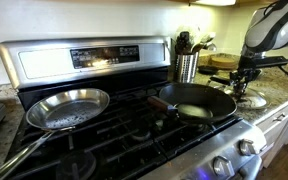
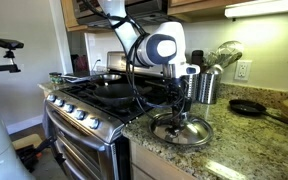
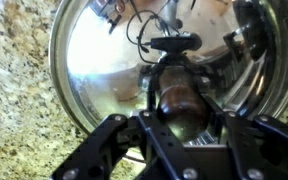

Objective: Pick up the silver lid from the pan and put it on the countertop.

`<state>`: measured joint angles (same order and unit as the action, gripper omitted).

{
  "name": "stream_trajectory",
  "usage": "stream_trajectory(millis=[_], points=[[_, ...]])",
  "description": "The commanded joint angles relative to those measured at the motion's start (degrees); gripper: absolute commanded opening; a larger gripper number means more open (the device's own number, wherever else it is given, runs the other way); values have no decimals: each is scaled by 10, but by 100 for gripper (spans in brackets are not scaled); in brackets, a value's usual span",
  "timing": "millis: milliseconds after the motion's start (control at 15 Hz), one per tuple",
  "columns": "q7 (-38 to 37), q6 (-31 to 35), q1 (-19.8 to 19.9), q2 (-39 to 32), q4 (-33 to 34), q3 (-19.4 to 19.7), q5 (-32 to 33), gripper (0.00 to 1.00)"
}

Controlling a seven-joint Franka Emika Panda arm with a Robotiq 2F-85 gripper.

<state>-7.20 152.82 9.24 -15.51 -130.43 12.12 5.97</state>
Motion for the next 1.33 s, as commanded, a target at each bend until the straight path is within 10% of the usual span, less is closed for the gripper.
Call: stream_trajectory(millis=[0, 133, 200, 533, 1267], points=[[-18, 24, -3, 3, -14, 10, 0, 21], [-23, 22, -3, 0, -11, 12, -1, 21], [-23, 17, -2, 0, -10, 11, -3, 71], [-24, 9, -5, 8, -14, 15, 2, 96], [-2, -132, -5, 181, -65, 1, 59, 100]])
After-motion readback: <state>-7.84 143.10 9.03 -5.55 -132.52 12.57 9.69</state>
